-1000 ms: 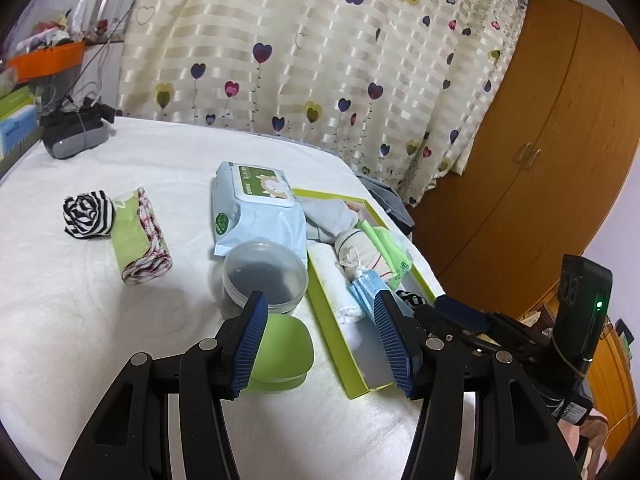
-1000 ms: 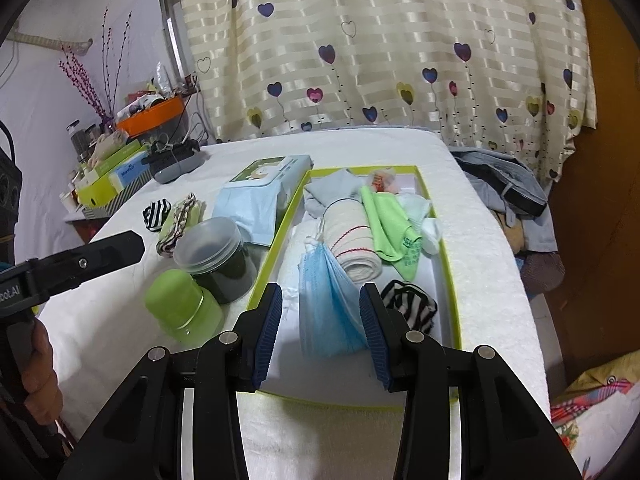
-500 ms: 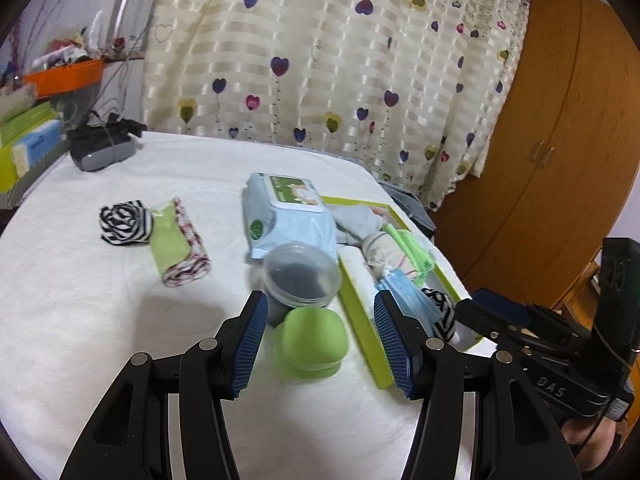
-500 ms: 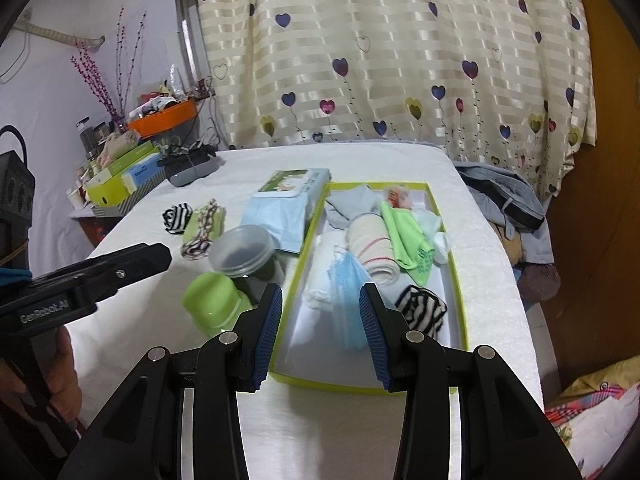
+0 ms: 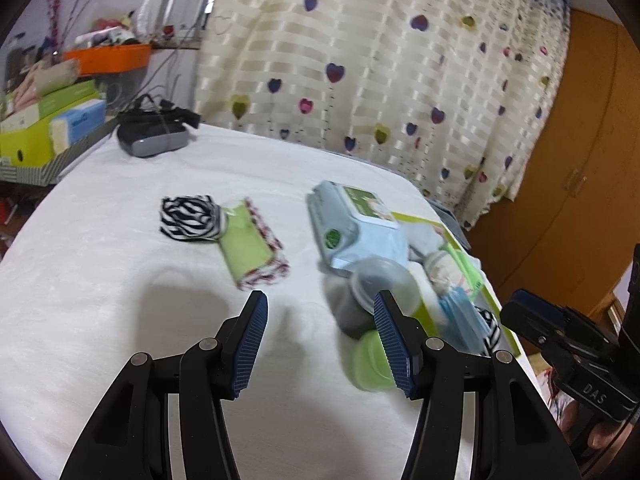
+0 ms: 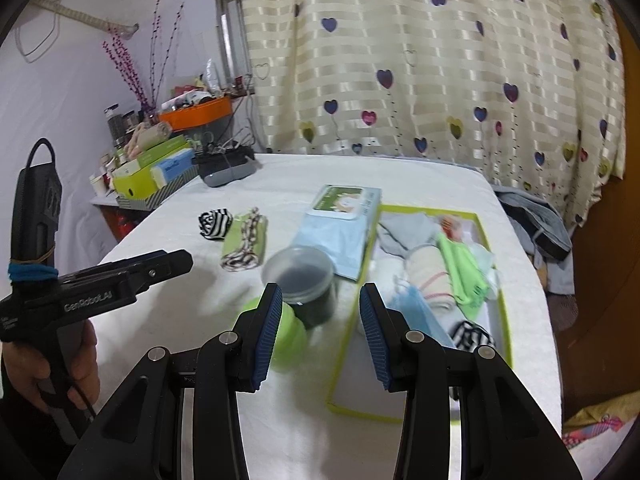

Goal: Organize soft objects
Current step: 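Move both grippers back toward the green cloth and striped sock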

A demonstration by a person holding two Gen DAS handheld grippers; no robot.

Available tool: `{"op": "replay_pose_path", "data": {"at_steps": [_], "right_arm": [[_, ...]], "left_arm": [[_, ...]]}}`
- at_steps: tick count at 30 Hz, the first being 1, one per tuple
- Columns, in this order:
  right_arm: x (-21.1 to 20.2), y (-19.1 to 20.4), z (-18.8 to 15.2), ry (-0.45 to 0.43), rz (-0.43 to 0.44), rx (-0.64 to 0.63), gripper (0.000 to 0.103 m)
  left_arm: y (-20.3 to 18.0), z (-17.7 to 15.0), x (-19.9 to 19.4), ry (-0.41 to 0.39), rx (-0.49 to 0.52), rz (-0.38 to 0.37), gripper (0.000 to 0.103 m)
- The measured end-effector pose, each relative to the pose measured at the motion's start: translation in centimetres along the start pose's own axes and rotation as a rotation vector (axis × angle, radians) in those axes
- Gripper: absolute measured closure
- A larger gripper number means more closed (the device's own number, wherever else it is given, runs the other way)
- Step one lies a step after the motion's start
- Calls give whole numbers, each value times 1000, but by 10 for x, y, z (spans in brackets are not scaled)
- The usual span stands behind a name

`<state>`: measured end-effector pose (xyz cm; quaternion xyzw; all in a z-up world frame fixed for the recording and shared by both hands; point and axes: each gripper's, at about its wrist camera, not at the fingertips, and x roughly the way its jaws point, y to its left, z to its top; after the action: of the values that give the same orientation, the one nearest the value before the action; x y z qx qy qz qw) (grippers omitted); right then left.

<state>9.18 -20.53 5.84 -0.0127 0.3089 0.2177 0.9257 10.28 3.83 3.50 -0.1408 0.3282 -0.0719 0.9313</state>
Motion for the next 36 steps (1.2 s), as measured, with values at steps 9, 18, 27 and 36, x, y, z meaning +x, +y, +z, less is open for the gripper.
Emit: {"op": "replay_pose_path", "data": {"at_steps": [9,18,27,36], "right_arm": [[25,33,20,18,55,-73,61],[72,74,40,79,139,-137,61],[135,96,64,224,136,-169,60],[197,106,78,405,129,-214,55]], "left_arm": [[34,9,3,-9,-47,37,48],[74,24,4,-14,-72,97,48],[103,31,8,-11,-102,106,48],[123,36,10,-14,-130,104,48]]}}
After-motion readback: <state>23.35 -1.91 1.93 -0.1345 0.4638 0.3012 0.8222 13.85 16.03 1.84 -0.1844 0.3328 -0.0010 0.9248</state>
